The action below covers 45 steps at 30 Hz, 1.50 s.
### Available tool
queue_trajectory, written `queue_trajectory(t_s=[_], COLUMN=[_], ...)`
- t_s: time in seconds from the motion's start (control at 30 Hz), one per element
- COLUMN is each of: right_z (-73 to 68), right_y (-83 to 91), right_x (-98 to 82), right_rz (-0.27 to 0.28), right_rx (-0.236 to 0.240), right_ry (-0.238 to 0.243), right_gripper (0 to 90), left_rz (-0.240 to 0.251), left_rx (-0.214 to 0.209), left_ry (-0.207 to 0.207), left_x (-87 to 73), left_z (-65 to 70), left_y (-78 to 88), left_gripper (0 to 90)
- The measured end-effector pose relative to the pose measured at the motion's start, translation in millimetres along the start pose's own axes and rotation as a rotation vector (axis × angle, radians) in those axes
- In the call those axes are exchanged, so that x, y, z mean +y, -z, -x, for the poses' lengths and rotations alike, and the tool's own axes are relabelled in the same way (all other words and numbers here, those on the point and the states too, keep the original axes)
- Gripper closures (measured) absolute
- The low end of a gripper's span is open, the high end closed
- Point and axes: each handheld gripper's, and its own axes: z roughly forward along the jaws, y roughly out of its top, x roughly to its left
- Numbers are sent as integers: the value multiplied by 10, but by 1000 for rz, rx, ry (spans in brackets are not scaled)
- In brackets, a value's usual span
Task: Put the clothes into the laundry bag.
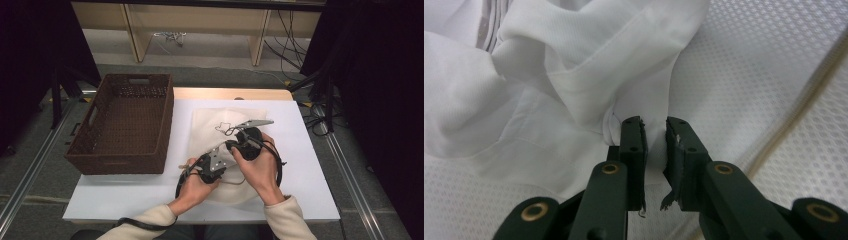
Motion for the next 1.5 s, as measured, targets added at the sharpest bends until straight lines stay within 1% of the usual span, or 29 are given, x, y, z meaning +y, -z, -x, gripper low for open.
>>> queue_trajectory(t_s=[0.03,0.07,0.13,0.17,0.23,0.27,0.3,0.33,0.37,0.4,0.43,0.47,0.53,0.57,0.6,0.63,0.67,0.7,0.77,0.8,0.87,0.9,0.93,1.0,1.07,1.13,1.3,1.47,1.5], right_z=[-1,-1,9,17,4,8,23,23,43,34,44,45,52,47,50,50,52,57,45,41,39,39,64,70,69,77,84,76,73], right_y=[1,1,-7,-9,-9,-8,-6,-6,-9,4,-10,-14,-16,-19,-23,-23,-29,-36,-35,-37,-63,-63,-80,-98,-99,-99,-101,-98,-105], right_x=[1,1,-5,0,-3,-3,-2,-2,-3,-3,-3,-5,-3,-4,-5,-5,-6,-7,-11,-11,-25,-25,-28,-36,-33,-33,-36,-33,-41], right_rz=[-1,-1,-4,-4,-3,-6,-2,-2,1,-13,-1,-1,-4,-5,-6,-6,-8,-15,-25,-36,-45,-45,-32,-28,-51,-57,-59,-57,-39], right_rx=[9,9,8,6,5,3,0,0,5,-2,3,-4,-10,-8,-4,-4,-8,-1,-3,0,-1,-1,0,0,3,6,-2,-1,-5], right_ry=[-4,-4,-9,6,-23,-21,-5,-5,8,-7,1,2,9,5,9,9,12,22,2,-5,-16,-16,11,11,10,20,15,13,9], right_gripper=[883,883,883,883,883,883,883,883,883,883,883,883,883,883,883,883,882,881,881,880,878,878,878,878,876,876,873,873,873], left_rz=[37,37,35,8,8,8,47,6,45,11,11,61,60,47,38,67,77,28,41,74,27,31,33,35,17,21,33,18,12], left_rx=[6,6,14,13,18,18,15,15,5,0,0,-5,-14,-18,-29,-34,-33,-36,-46,-43,-53,-47,-47,-50,-56,-51,-64,-59,-56], left_ry=[41,41,38,5,-3,-3,50,-4,43,-9,-9,50,37,12,11,38,26,-24,-12,21,-37,-41,-42,-43,-63,-69,-65,-60,-69], left_x=[8,8,24,40,54,54,57,65,57,56,56,36,26,16,11,2,-11,-12,-27,-45,-55,-66,-75,-93,-97,-108,-132,-148,-144], left_z=[11,11,1,-30,-50,-50,-22,-59,-23,-50,-50,-5,-13,-34,-43,-19,-13,-39,-20,13,-18,-14,-14,-16,-17,7,43,49,50], left_y=[-49,-49,-66,-71,-93,-93,-125,-104,-127,-95,-95,-107,-93,-63,-44,-43,-24,28,43,38,100,117,131,156,200,232,304,241,206], left_gripper=[780,780,779,779,778,777,775,775,770,766,760,753,737,737,720,720,717,708,702,702,694,694,693,690,691,691,690,714,726])
